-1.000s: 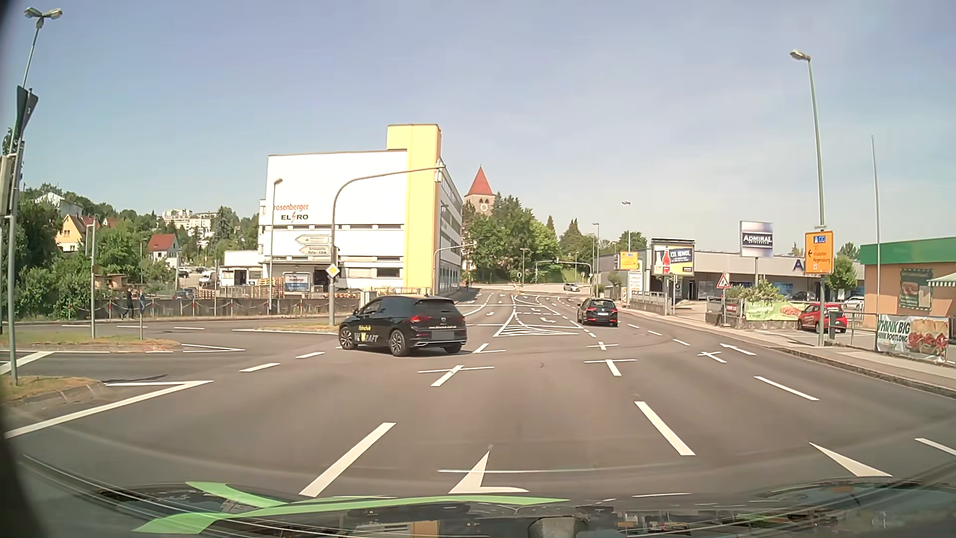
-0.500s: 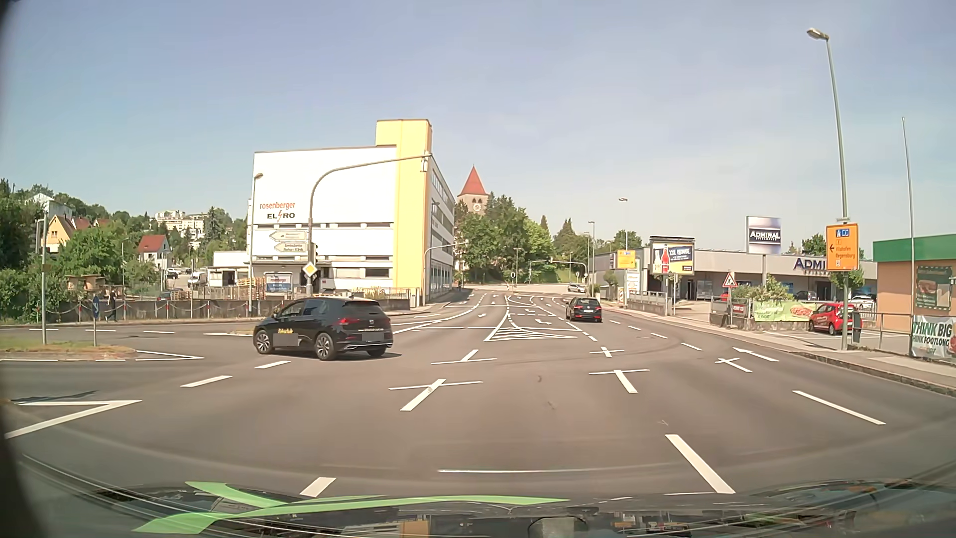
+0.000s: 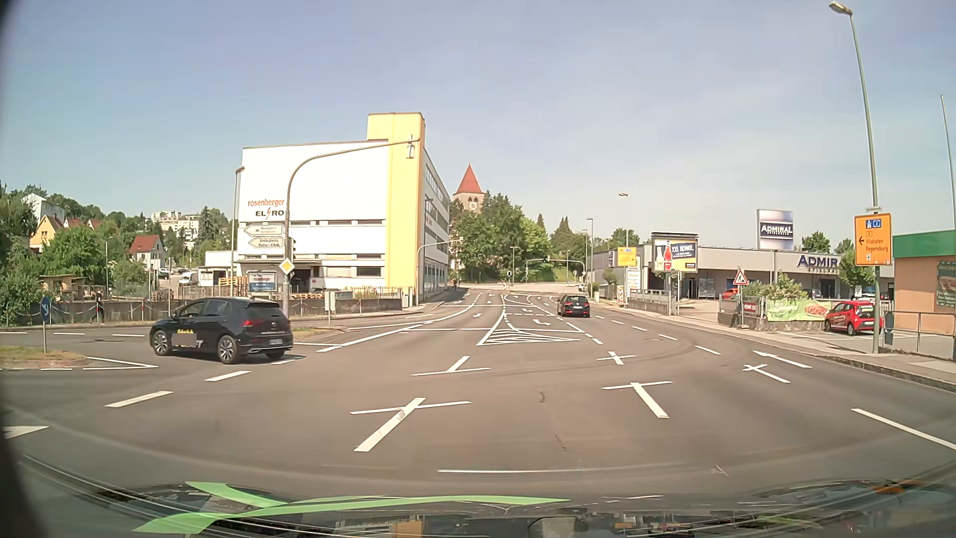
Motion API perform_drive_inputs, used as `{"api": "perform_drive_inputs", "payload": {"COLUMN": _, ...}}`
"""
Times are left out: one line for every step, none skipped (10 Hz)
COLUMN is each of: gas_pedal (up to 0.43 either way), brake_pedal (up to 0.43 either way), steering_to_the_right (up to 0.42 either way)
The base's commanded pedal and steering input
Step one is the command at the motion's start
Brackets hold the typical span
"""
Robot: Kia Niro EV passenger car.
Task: Follow the waypoints while adhering to traffic rules and regulations
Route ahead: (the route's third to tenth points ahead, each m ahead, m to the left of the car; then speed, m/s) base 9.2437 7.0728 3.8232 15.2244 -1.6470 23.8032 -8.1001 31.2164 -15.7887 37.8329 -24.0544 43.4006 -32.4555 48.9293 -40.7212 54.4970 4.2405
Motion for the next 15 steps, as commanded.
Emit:
{"api": "perform_drive_inputs", "payload": {"gas_pedal": 0.000, "brake_pedal": 0.000, "steering_to_the_right": -0.005}}
{"api": "perform_drive_inputs", "payload": {"gas_pedal": 0.000, "brake_pedal": 0.000, "steering_to_the_right": -0.009}}
{"api": "perform_drive_inputs", "payload": {"gas_pedal": 0.000, "brake_pedal": 0.000, "steering_to_the_right": -0.014}}
{"api": "perform_drive_inputs", "payload": {"gas_pedal": 0.000, "brake_pedal": 0.000, "steering_to_the_right": -0.023}}
{"api": "perform_drive_inputs", "payload": {"gas_pedal": 0.000, "brake_pedal": 0.000, "steering_to_the_right": -0.041}}
{"api": "perform_drive_inputs", "payload": {"gas_pedal": 0.000, "brake_pedal": 0.000, "steering_to_the_right": -0.054}}
{"api": "perform_drive_inputs", "payload": {"gas_pedal": 0.000, "brake_pedal": 0.000, "steering_to_the_right": -0.078}}
{"api": "perform_drive_inputs", "payload": {"gas_pedal": 0.000, "brake_pedal": 0.000, "steering_to_the_right": -0.102}}
{"api": "perform_drive_inputs", "payload": {"gas_pedal": 0.000, "brake_pedal": 0.000, "steering_to_the_right": -0.124}}
{"api": "perform_drive_inputs", "payload": {"gas_pedal": 0.000, "brake_pedal": 0.000, "steering_to_the_right": -0.140}}
{"api": "perform_drive_inputs", "payload": {"gas_pedal": 0.000, "brake_pedal": 0.000, "steering_to_the_right": -0.157}}
{"api": "perform_drive_inputs", "payload": {"gas_pedal": 0.000, "brake_pedal": 0.000, "steering_to_the_right": -0.190}}
{"api": "perform_drive_inputs", "payload": {"gas_pedal": 0.000, "brake_pedal": 0.000, "steering_to_the_right": -0.236}}
{"api": "perform_drive_inputs", "payload": {"gas_pedal": 0.000, "brake_pedal": 0.000, "steering_to_the_right": -0.274}}
{"api": "perform_drive_inputs", "payload": {"gas_pedal": 0.000, "brake_pedal": 0.000, "steering_to_the_right": -0.299}}
